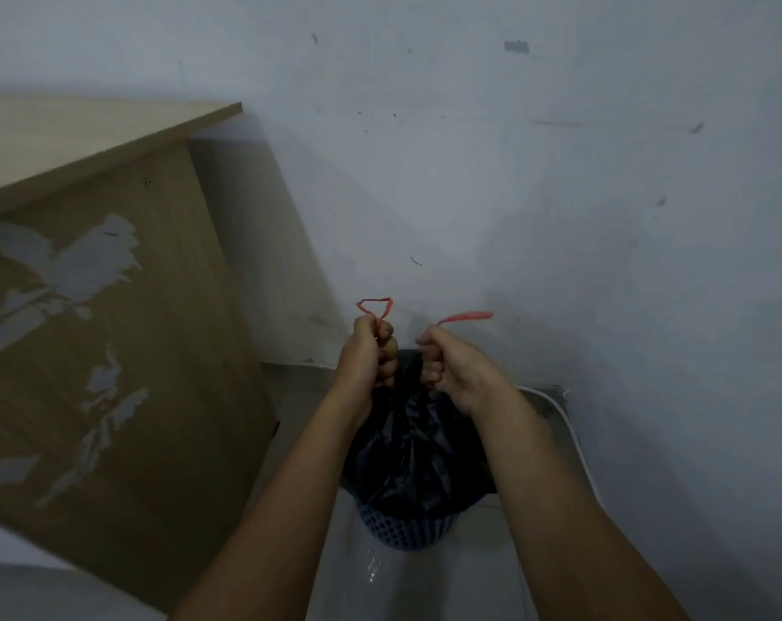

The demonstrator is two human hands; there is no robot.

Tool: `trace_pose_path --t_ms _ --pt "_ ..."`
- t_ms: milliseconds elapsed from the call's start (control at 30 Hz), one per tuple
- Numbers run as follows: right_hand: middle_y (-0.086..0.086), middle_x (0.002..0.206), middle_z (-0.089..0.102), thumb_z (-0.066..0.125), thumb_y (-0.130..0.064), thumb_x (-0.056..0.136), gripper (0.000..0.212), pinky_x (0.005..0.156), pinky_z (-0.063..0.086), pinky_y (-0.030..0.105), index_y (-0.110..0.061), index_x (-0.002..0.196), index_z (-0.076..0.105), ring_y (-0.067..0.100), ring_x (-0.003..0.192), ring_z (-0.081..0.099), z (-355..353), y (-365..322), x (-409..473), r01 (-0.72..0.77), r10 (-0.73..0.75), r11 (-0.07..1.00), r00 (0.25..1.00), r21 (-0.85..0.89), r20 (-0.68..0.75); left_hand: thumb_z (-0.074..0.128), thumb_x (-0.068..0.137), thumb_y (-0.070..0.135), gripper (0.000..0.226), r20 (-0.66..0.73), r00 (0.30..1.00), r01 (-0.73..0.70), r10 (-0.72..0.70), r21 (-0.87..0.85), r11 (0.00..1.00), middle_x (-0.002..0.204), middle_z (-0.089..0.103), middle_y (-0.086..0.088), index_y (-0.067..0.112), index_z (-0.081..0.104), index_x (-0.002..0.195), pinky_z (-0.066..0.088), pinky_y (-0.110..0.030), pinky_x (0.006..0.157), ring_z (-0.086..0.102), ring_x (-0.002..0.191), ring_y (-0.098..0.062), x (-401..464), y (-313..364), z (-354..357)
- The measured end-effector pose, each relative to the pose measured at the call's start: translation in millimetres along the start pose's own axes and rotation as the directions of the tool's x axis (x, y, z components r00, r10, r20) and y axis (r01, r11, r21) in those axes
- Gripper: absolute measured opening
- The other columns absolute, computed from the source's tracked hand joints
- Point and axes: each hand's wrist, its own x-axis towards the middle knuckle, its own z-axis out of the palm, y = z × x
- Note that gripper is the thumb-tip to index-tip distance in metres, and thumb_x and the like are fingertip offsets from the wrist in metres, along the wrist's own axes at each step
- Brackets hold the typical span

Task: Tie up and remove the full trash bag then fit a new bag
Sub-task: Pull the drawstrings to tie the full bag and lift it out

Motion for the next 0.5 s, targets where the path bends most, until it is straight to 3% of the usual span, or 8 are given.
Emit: trace_pose_path --t_ms 100,167,267,367,433,500 --pt "-0.002 0.057 0.038 0.043 -0.021 0.107 0.029 0.034 0.022 0.02 -0.009 0.088 0.061 0.008 0.038 0.025 7 5 -1 -0.036 0.036 0.999 0.999 -0.014 -0.016 0.035 0.104 0.031 0.033 0.029 0.993 -0.114 0.111 0.113 0.987 0.055 0.03 0.006 0.026 0.04 0.072 0.018 -0.019 0.04 0.019 0.041 -0.011 -3 -1 2" --pt "-0.003 0.05 0.048 0.044 -0.026 0.111 0.037 0.034 0.026 0.019 -0.01 0.088 0.069 0.007 0.035 0.034 10 6 -6 0.055 -0.067 0.971 0.997 -0.232 -0.044 0.037 0.111 0.034 0.043 0.091 0.978 -0.201 0.185 0.22 0.955 0.053 0.038 0.009 0.026 0.05 0.07 0.022 -0.019 0.038 0.027 0.04 -0.008 -5 -5 3" --pt "0.004 0.063 0.065 0.05 -0.022 0.108 0.038 0.045 0.037 0.02 -0.009 0.081 0.073 0.016 0.054 0.054 10 7 -12 0.203 -0.289 0.787 0.955 -0.583 -0.058 0.042 0.112 0.033 0.049 0.191 0.946 -0.316 0.263 0.353 0.881 0.057 0.052 0.016 0.03 0.06 0.066 0.037 -0.018 0.05 0.045 0.049 -0.001 -4 -11 3" --pt "0.005 0.069 0.072 0.053 -0.013 0.103 0.033 0.046 0.04 0.018 0.0 0.082 0.075 0.014 0.061 0.061 8 8 -15 0.318 -0.402 0.759 0.915 -0.568 -0.024 0.045 0.11 0.037 0.045 0.229 0.914 -0.405 0.335 0.489 0.773 0.063 0.051 0.016 0.03 0.051 0.066 0.038 -0.027 0.064 0.047 0.061 -0.004 1 -9 4" --pt "-0.004 0.068 0.076 0.054 -0.016 0.102 0.035 0.05 0.045 0.018 -0.01 0.079 0.079 0.007 0.059 0.066 9 7 -18 0.368 -0.433 0.793 0.901 -0.485 -0.024 0.045 0.107 0.042 0.042 0.224 0.899 -0.433 0.376 0.577 0.693 0.064 0.058 0.017 0.033 0.055 0.067 0.041 -0.03 0.065 0.053 0.063 -0.002 5 -7 3" --pt "-0.005 0.063 0.074 0.057 -0.026 0.098 0.035 0.047 0.047 0.021 -0.018 0.076 0.083 0.01 0.053 0.066 13 7 -20 0.368 -0.395 0.887 0.918 -0.277 -0.045 0.041 0.103 0.047 0.037 0.244 0.874 -0.453 0.42 0.723 0.522 0.08 0.073 0.012 0.033 0.063 0.077 0.051 -0.033 0.071 0.066 0.076 -0.007 7 -4 0"
